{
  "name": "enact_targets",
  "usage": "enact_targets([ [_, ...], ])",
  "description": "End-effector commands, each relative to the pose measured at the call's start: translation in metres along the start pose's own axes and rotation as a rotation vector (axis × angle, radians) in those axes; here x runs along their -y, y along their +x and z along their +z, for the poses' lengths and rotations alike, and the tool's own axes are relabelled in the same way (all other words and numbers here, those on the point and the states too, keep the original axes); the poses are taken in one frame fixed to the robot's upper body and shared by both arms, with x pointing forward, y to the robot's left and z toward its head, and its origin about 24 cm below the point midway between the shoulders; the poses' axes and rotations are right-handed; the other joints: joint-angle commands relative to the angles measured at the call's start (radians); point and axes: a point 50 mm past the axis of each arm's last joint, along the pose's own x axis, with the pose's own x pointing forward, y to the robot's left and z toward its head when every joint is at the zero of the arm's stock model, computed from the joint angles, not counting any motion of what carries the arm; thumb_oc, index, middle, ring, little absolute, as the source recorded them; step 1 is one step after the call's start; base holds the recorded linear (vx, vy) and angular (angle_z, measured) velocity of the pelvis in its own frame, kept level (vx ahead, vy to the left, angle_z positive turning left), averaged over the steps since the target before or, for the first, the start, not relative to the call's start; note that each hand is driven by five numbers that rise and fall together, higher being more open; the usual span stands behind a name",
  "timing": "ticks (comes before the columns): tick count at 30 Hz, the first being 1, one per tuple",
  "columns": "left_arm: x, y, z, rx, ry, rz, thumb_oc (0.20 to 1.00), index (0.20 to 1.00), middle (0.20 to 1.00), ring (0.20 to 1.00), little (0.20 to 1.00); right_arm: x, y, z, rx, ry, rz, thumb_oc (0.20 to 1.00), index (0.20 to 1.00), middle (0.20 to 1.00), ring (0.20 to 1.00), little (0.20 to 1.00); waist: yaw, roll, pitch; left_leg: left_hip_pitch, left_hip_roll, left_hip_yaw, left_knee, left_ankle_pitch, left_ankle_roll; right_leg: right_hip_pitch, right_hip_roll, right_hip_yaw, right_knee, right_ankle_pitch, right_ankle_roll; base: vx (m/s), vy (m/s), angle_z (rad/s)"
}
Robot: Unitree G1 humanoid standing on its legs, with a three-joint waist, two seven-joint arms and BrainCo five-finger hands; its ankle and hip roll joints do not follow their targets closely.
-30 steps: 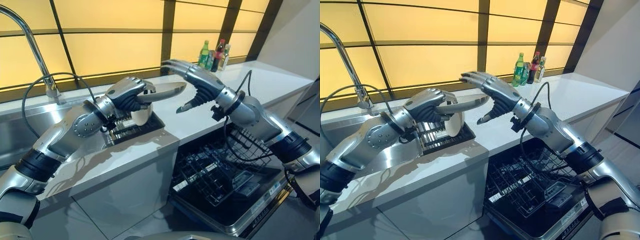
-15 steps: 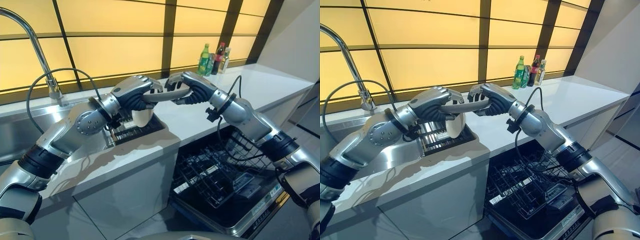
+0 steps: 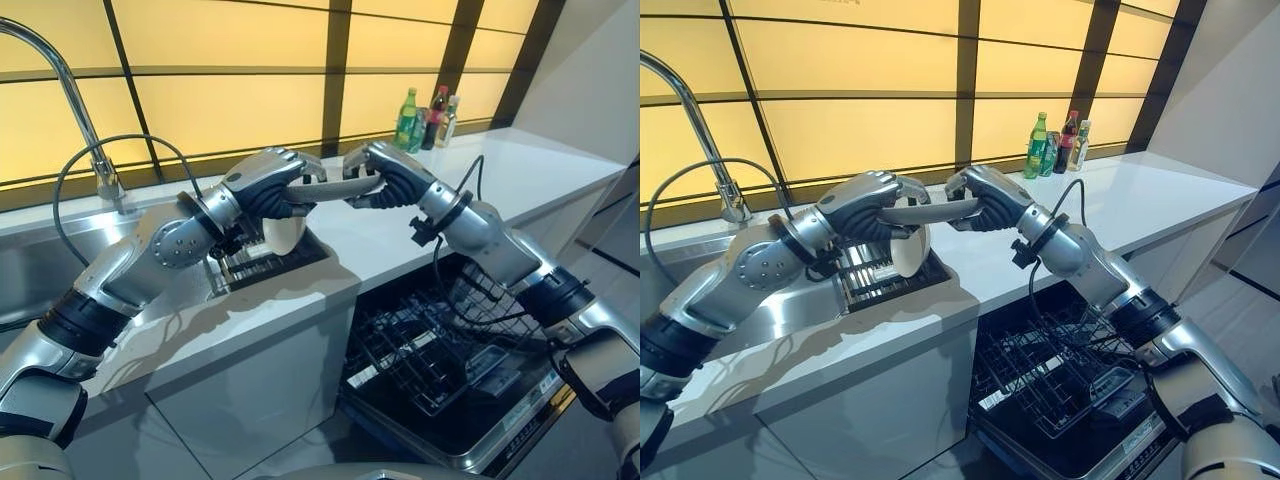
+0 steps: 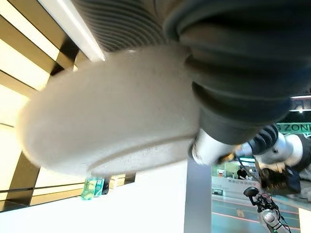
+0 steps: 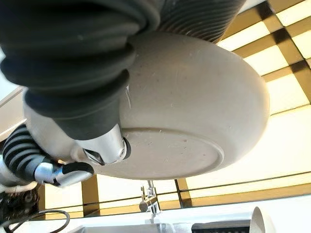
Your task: Pick up plates and place into dishwasher.
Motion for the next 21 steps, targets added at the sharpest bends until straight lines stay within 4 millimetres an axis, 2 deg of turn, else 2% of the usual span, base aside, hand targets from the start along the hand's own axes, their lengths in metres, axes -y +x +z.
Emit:
enact_targets([
  [1, -0.039, 0.003, -0.008, -0.043, 0.165, 0.185, 1.0, 1.0, 1.0, 1.0, 1.0, 0.057, -0.006, 0.001, -0.001, -0.047, -0.21, 0.2, 0.2, 0.2, 0.2, 0.2, 0.003, 0.035, 0.043, 0.001, -0.035, 0.023, 0.01, -0.134, 0.012, 0.051, -0.034, 0.024, 0.009, -0.151, 0.103, 0.0, 0.0, 0.0],
  [6, -0.052, -0.021, -0.041, -0.228, 0.333, 0.208, 1.0, 1.0, 1.0, 1.0, 1.0, 0.059, -0.043, -0.015, -0.112, -0.052, -0.228, 0.2, 0.2, 0.2, 0.2, 0.2, -0.036, 0.038, 0.048, 0.007, -0.03, 0.053, 0.01, -0.139, 0.014, 0.045, -0.031, 0.051, 0.009, -0.146, 0.11, 0.01, 0.005, -0.04],
  [14, -0.077, -0.06, -0.075, -0.46, 0.5, 0.241, 1.0, 1.0, 1.0, 1.0, 1.0, 0.064, -0.093, -0.031, -0.267, -0.054, -0.175, 0.2, 0.2, 0.2, 0.2, 0.2, -0.091, 0.046, 0.063, 0.025, -0.023, 0.097, 0.01, -0.148, 0.014, 0.042, -0.023, 0.088, 0.009, -0.143, 0.113, 0.01, 0.024, -0.16],
  [19, -0.096, -0.087, -0.095, -0.592, 0.651, 0.277, 1.0, 1.0, 1.0, 1.0, 1.0, 0.065, -0.116, -0.036, -0.361, 0.073, -0.047, 0.2, 0.2, 0.2, 0.2, 0.2, -0.13, 0.05, 0.07, 0.03, -0.018, 0.127, 0.01, -0.15, 0.01, 0.037, -0.02, 0.112, 0.009, -0.138, 0.116, 0.03, 0.033, -0.19],
  [21, -0.097, -0.096, -0.104, -0.637, 0.688, 0.271, 1.0, 1.0, 1.0, 1.0, 1.0, 0.059, -0.125, -0.041, -0.405, 0.14, 0.013, 0.2, 0.2, 0.2, 0.2, 0.2, -0.142, 0.05, 0.075, 0.031, -0.017, 0.137, 0.01, -0.15, 0.008, 0.034, -0.02, 0.12, 0.009, -0.135, 0.119, 0.03, 0.027, -0.16],
])
